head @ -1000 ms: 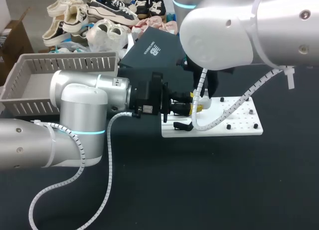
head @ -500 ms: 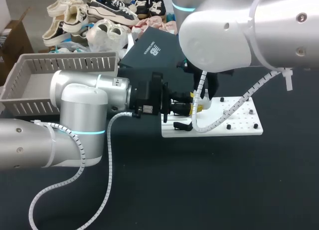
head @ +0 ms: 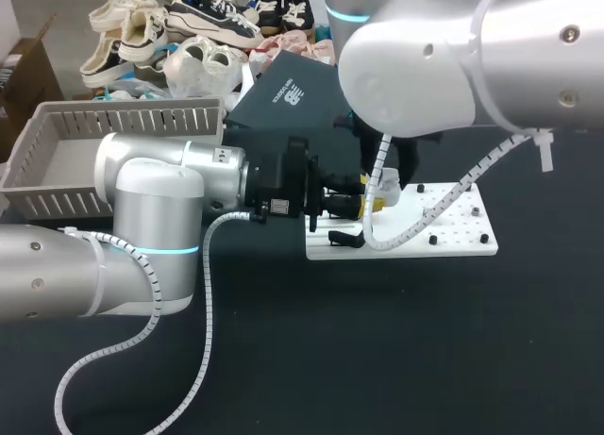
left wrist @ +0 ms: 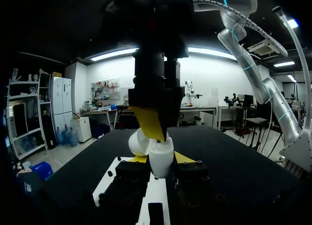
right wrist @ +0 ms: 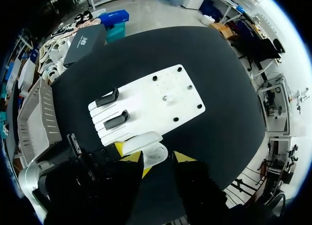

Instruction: Pick up each earbud case from the left stands, insert the matching earbuds, close the lid, and place the case in the box.

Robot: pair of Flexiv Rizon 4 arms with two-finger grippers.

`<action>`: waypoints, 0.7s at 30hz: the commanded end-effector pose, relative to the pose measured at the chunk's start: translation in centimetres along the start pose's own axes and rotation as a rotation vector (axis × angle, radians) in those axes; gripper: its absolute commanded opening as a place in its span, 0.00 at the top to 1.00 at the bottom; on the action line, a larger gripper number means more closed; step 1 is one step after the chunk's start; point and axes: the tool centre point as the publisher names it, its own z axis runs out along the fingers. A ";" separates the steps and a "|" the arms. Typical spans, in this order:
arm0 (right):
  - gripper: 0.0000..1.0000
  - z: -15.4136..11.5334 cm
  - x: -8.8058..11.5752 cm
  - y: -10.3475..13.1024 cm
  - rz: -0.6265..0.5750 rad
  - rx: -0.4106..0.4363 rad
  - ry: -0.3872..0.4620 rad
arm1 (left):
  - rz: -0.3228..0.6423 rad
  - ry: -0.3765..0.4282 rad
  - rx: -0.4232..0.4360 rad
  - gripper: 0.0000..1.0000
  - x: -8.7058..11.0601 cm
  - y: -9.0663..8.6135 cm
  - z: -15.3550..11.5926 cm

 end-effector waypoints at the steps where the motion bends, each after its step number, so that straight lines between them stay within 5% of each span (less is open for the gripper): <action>1: 0.65 -1.1 0.2 -1.2 0.013 -0.044 -0.011 | 0.000 0.000 0.006 1.00 0.1 0.2 0.0; 13: 0.65 -3.1 -1.7 -6.3 -0.002 -0.361 -0.035 | 0.000 0.000 0.006 1.00 0.1 0.2 0.0; 21: 0.64 -2.1 -3.1 -8.2 -0.043 -0.453 -0.028 | 0.000 0.000 0.006 1.00 0.1 0.2 0.0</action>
